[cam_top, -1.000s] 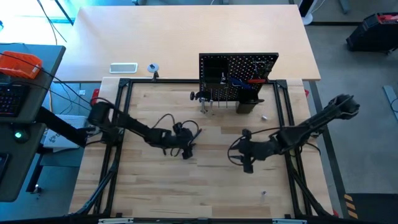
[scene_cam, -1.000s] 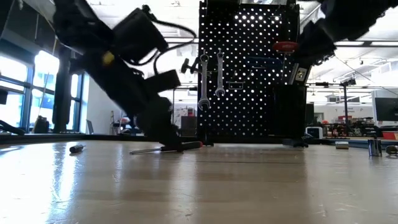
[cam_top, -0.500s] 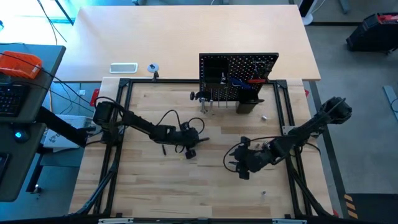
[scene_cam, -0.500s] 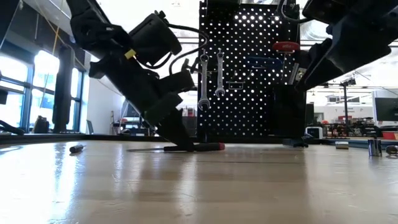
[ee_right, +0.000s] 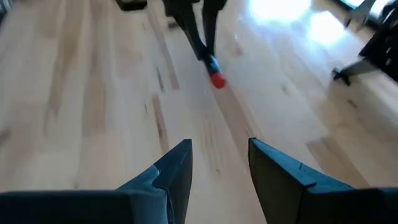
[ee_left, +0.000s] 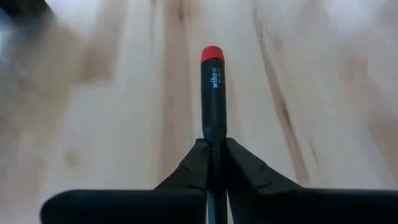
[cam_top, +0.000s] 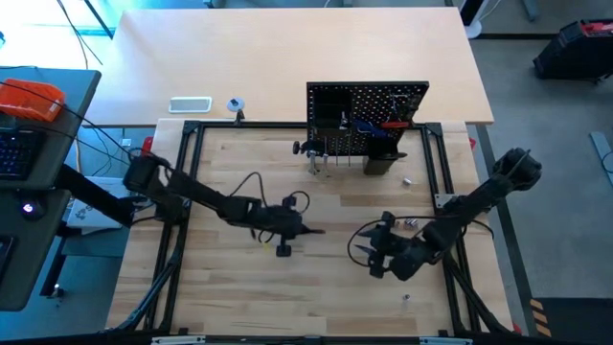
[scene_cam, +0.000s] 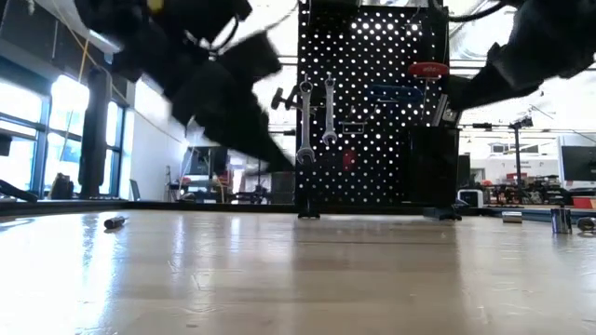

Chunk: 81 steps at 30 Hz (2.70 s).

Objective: Hang tools onto peg board
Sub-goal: Hang the black precision screwdriver onto the pegboard

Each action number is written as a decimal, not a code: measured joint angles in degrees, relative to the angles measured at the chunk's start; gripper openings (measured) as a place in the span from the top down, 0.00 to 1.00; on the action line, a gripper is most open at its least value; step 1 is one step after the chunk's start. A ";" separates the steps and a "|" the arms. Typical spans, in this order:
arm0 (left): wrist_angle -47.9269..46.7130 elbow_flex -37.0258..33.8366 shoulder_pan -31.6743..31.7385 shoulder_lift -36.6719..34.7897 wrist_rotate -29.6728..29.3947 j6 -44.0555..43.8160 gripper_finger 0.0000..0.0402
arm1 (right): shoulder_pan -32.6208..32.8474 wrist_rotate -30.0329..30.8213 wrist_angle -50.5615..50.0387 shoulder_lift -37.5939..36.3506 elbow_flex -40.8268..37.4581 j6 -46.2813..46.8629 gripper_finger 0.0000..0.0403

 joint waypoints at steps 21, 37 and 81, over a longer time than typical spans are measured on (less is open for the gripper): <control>26.45 0.01 -1.40 -9.09 6.33 13.18 0.96 | -0.81 3.43 41.77 -1.12 -0.02 -41.69 0.62; 30.11 0.01 -1.36 -9.09 8.09 13.62 0.96 | -10.56 -15.51 52.06 -1.11 0.00 -49.70 0.62; 31.35 0.10 0.57 -9.22 5.40 13.92 0.86 | -13.50 -10.40 51.45 2.64 5.79 -55.43 0.90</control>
